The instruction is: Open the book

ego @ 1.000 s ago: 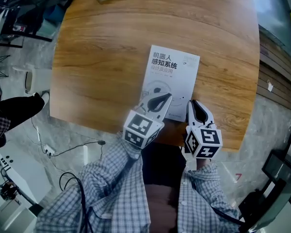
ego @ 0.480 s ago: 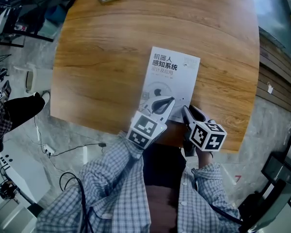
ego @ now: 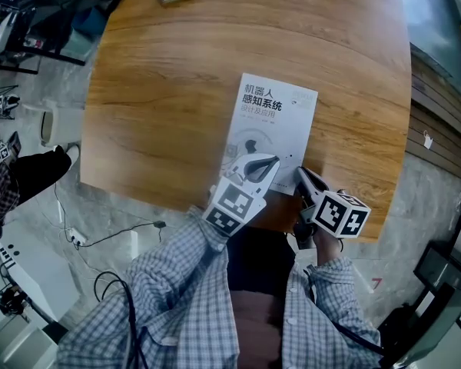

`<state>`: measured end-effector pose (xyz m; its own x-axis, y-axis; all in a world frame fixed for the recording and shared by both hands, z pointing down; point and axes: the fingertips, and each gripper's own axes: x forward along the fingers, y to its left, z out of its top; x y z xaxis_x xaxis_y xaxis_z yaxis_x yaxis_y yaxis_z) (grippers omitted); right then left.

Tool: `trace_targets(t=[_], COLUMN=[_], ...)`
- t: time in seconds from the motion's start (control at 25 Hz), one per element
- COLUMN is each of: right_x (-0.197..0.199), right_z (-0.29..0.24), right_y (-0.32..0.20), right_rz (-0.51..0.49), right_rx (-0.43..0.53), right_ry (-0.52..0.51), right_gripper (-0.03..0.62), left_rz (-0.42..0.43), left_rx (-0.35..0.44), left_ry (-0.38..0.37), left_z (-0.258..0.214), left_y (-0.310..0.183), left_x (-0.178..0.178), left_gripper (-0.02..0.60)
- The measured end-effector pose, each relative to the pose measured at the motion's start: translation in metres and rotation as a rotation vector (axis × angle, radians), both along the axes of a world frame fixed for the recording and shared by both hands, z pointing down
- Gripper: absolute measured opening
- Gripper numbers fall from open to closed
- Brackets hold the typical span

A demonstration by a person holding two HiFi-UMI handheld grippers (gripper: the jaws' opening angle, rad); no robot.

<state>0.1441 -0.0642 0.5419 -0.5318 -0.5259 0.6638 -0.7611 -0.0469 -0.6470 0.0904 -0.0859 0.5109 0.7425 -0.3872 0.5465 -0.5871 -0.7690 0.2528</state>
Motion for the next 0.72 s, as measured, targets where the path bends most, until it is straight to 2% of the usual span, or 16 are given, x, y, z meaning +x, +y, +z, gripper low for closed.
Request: trace_targets(t=[0.32,0.56,0.72], right_x=[-0.004,-0.012,-0.016], right_z=[-0.021,-0.041,-0.048], right_y=[-0.002,-0.006,-0.006], right_rz=[0.020,0.026,0.028], right_rx=[0.032,0.097,0.130], right_ry=[-0.081,-0.171,-0.197], right_gripper=[0.032,0.032,0.034], left_rz=[0.027,0.070,0.033], left_rx=[0.010,-0.057,-0.077], left_ry=[-0.013,0.043,0.076], left_z=[0.001,-0.004,-0.009], left_y=[0.003,0.015,0.016], left_x=[0.002,0.013,0.015], left_gripper=[0.008,0.008,0.008])
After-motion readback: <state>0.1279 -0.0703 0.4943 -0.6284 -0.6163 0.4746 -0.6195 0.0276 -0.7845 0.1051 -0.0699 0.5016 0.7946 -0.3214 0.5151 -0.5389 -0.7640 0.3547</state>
